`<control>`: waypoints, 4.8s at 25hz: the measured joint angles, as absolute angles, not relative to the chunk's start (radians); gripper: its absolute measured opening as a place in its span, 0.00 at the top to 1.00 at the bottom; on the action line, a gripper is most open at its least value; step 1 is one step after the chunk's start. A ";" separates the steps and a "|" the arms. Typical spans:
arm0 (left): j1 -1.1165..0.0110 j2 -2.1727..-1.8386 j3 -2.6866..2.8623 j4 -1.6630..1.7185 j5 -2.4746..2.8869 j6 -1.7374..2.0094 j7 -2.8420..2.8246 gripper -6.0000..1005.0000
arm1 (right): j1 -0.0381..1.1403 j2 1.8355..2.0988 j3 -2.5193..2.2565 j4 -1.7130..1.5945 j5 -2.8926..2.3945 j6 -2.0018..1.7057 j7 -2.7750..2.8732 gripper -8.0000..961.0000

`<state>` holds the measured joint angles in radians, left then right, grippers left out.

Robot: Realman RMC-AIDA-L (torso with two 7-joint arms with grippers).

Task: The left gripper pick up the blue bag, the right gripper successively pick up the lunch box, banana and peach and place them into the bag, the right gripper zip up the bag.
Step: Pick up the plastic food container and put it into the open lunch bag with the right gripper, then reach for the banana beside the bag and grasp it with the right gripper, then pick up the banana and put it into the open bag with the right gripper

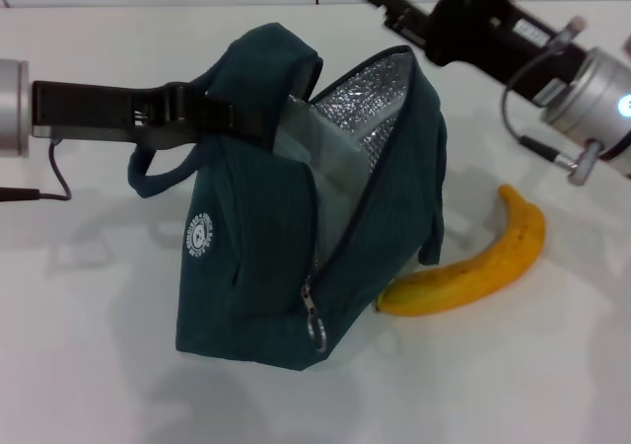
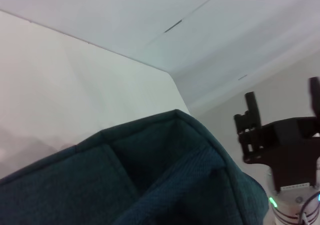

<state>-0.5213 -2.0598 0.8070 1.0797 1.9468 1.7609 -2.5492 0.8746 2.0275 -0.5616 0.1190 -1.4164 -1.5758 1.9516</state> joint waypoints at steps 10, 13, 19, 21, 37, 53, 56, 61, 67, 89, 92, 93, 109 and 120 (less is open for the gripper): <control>-0.515 -2.048 0.719 0.984 1.953 1.742 -2.475 0.96 | 0.689 1.975 -0.917 -0.480 -1.425 -1.648 1.934 0.23; -0.506 -2.045 0.703 0.946 1.953 1.729 -2.445 0.96 | 0.677 1.920 -1.051 -0.624 -1.463 -1.640 1.931 0.23; -0.495 -2.041 0.699 0.917 1.953 1.714 -2.411 0.96 | 0.732 1.890 -1.082 -0.813 -1.749 -1.650 1.922 0.24; -0.495 -2.041 0.699 0.915 1.953 1.714 -2.407 0.96 | 0.775 1.883 -1.085 -0.860 -1.853 -1.686 1.928 0.24; -0.498 -2.054 0.706 0.914 1.954 1.713 -2.402 0.96 | 1.006 2.023 -1.422 -1.111 -2.439 -1.840 1.988 0.24; -0.493 -2.063 0.709 0.912 1.954 1.717 -2.394 0.96 | 0.993 2.027 -1.687 -1.096 -2.449 -1.663 2.010 0.25; -0.496 -2.066 0.709 0.911 1.954 1.716 -2.394 0.96 | 0.993 2.028 -1.699 -1.079 -2.445 -1.646 2.011 0.25; -0.500 -2.072 0.709 0.911 1.954 1.715 -2.394 0.96 | 0.998 2.028 -1.732 -1.031 -2.440 -1.608 2.011 0.25; -0.505 -2.070 0.709 0.881 1.954 1.713 -2.393 0.96 | 0.999 2.028 -1.768 -1.004 -2.420 -1.563 2.010 0.25; -0.511 -2.066 0.709 0.876 1.950 1.709 -2.379 0.96 | 1.000 2.028 -1.806 -0.982 -2.416 -1.542 2.009 0.40; -0.511 -2.066 0.709 0.876 1.947 1.709 -2.379 0.96 | 1.000 2.028 -1.810 -0.980 -2.416 -1.539 2.010 0.41; -0.511 -2.066 0.709 0.876 1.947 1.709 -2.379 0.96 | 1.000 2.028 -1.810 -0.980 -2.416 -1.537 2.010 0.41; -0.501 -2.062 0.701 0.876 1.945 1.716 -2.379 0.96 | 1.008 2.022 -1.808 -1.021 -2.526 -1.647 2.130 0.55; -0.502 -2.062 0.701 0.876 1.945 1.724 -2.380 0.96 | 0.994 2.013 -1.410 -1.024 -2.802 -1.773 2.249 0.53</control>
